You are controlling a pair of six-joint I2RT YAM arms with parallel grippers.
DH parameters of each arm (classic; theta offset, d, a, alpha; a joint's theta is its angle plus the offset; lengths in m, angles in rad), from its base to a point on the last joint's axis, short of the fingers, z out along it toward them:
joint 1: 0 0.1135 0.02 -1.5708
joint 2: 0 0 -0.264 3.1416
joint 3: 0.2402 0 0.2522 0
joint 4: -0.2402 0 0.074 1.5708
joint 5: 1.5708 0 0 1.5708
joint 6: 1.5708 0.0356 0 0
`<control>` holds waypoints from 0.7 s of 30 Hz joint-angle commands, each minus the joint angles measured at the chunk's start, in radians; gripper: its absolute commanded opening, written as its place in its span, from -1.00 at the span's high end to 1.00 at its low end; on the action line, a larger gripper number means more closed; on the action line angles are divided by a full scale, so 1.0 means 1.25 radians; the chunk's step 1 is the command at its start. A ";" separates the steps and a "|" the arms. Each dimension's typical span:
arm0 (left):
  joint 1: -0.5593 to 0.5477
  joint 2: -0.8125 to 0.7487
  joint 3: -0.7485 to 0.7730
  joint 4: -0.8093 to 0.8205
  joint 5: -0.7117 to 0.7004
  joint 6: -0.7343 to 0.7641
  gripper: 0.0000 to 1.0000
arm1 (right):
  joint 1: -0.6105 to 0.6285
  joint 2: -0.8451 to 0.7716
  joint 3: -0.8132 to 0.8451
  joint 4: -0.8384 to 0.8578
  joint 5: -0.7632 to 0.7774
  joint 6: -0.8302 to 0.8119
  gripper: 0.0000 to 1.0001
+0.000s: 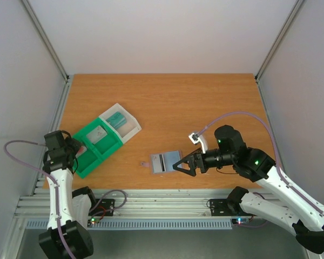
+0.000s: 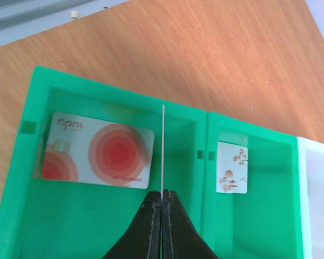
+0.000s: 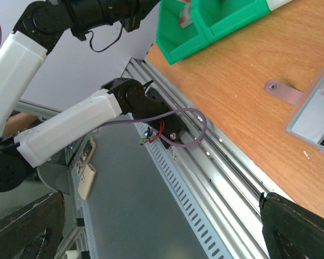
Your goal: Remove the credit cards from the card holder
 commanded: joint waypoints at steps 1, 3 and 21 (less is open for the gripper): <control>0.005 0.031 -0.020 0.126 0.047 0.018 0.99 | 0.001 -0.003 0.029 -0.010 -0.007 -0.008 -0.97; 0.005 0.046 -0.020 0.141 0.047 0.022 0.99 | 0.001 -0.012 0.017 0.006 -0.006 0.002 -0.97; 0.006 0.140 -0.004 0.186 -0.024 0.075 0.99 | 0.002 -0.016 -0.010 0.040 -0.005 -0.011 -0.97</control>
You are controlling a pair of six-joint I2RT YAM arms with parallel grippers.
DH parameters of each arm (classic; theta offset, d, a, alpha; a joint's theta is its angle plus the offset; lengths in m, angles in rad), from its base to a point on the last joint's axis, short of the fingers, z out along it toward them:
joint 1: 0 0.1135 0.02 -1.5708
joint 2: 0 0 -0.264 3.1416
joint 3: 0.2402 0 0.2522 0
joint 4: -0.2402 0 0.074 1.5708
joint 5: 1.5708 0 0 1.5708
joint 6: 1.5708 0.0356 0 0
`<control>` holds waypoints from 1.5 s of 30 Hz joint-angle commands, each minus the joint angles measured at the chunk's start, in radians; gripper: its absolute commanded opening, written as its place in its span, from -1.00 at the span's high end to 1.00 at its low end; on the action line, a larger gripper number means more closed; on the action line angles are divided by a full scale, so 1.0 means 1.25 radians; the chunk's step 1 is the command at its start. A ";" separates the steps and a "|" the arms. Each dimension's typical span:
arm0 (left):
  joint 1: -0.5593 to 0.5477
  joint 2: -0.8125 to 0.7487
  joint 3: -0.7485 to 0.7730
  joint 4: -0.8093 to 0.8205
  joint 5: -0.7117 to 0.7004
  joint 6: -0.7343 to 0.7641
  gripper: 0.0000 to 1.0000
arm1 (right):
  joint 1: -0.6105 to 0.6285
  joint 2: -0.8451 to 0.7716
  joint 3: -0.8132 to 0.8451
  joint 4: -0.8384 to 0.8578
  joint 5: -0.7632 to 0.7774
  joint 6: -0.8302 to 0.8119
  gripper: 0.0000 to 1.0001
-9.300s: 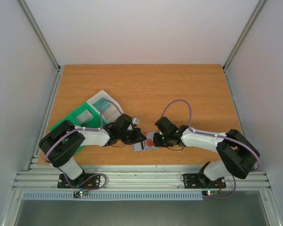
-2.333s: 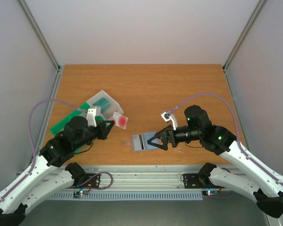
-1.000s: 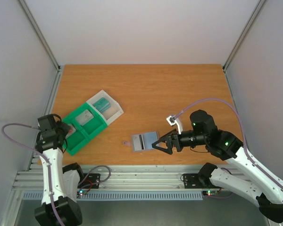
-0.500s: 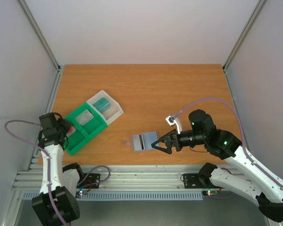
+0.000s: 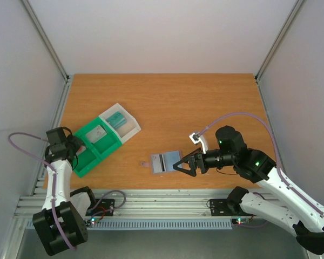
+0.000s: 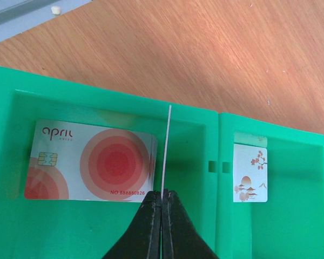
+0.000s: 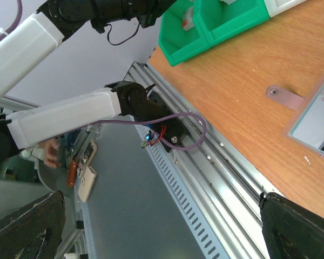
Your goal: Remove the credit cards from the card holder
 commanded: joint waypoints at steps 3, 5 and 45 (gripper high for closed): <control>0.005 0.000 0.006 0.059 -0.031 0.016 0.99 | 0.001 -0.007 0.001 0.016 -0.008 -0.014 -0.97; 0.005 0.003 0.009 0.056 -0.031 0.016 0.99 | 0.001 -0.013 -0.002 0.015 -0.008 -0.013 -0.97; 0.006 0.028 0.115 -0.099 -0.112 0.015 0.01 | 0.001 -0.025 0.009 -0.014 0.001 -0.019 -0.97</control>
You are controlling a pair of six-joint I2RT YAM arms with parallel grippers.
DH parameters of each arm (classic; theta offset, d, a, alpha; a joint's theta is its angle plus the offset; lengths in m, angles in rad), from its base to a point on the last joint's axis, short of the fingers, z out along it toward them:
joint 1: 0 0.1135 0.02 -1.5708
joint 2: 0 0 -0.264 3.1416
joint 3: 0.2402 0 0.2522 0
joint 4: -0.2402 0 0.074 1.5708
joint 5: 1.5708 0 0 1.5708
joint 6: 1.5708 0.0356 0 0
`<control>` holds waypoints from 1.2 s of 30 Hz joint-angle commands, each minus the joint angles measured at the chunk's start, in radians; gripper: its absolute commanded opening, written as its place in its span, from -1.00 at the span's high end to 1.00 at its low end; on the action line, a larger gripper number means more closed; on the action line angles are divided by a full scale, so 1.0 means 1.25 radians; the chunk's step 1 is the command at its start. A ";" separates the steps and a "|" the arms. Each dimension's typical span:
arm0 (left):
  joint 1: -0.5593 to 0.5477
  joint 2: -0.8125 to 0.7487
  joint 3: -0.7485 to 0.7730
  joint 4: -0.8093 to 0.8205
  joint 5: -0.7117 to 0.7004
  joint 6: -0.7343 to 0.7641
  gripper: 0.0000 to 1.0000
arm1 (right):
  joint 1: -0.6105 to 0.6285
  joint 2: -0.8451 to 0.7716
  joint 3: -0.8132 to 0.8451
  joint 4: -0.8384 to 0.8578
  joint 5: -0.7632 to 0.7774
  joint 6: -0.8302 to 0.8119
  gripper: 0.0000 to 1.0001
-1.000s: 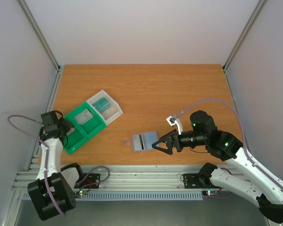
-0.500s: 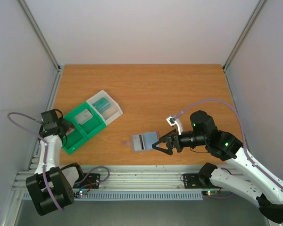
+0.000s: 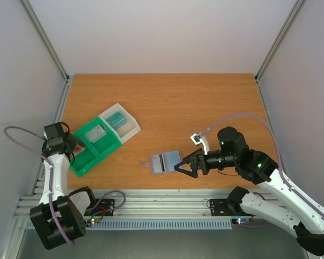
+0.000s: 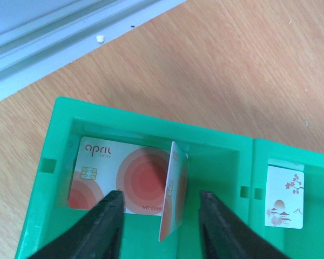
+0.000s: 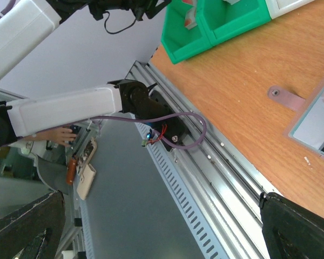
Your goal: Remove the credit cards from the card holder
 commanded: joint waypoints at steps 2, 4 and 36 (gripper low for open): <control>0.005 -0.043 0.048 -0.051 0.014 -0.011 0.02 | 0.001 -0.007 0.009 -0.009 0.007 -0.004 -0.97; 0.005 -0.056 0.045 -0.053 0.043 -0.015 0.11 | 0.002 -0.005 0.008 -0.005 0.009 -0.001 -0.97; 0.005 0.127 0.007 0.044 0.001 -0.022 0.94 | 0.001 0.030 -0.004 0.010 0.026 -0.022 -0.97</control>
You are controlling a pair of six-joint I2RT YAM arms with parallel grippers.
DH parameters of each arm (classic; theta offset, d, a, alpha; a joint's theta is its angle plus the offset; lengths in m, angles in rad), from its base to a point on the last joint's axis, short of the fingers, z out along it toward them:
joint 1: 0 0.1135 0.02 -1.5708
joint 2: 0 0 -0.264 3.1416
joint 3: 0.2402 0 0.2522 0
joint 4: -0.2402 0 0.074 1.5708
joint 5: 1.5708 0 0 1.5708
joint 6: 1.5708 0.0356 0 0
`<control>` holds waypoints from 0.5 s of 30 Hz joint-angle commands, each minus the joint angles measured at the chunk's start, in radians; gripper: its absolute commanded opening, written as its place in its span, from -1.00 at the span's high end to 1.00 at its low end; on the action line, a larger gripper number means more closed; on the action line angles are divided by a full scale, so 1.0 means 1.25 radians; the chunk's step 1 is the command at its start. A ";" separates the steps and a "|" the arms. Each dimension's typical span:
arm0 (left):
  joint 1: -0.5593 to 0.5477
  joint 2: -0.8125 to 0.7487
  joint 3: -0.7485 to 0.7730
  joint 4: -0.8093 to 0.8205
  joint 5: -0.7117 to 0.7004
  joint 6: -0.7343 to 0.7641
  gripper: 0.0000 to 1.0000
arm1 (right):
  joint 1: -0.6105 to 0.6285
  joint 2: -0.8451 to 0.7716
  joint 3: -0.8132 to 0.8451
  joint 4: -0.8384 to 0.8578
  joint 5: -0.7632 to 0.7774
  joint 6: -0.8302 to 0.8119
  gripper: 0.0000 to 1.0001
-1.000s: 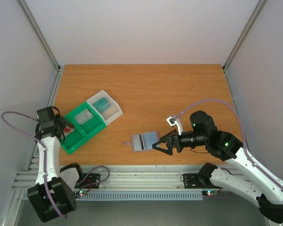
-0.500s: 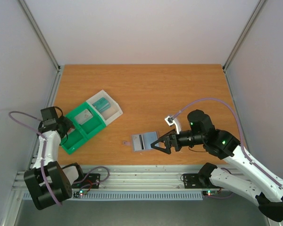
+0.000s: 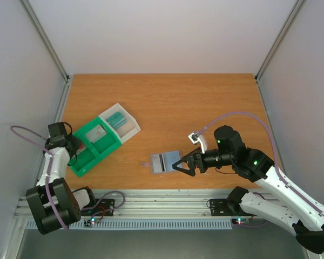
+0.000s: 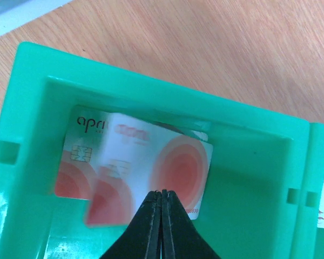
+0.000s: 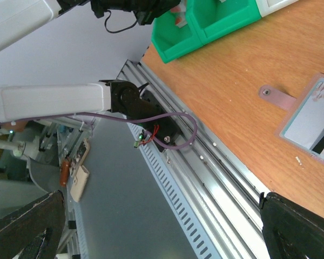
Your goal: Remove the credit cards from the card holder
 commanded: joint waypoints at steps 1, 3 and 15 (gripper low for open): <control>0.005 0.010 0.013 0.033 -0.035 0.007 0.92 | 0.001 0.000 0.000 0.001 0.013 -0.015 -0.97; 0.004 0.008 0.017 0.031 -0.024 0.001 0.91 | 0.001 -0.002 0.005 -0.007 0.019 -0.015 -0.97; 0.005 -0.141 0.086 -0.089 0.052 0.017 -0.07 | 0.002 0.004 -0.002 -0.049 0.105 0.030 -0.97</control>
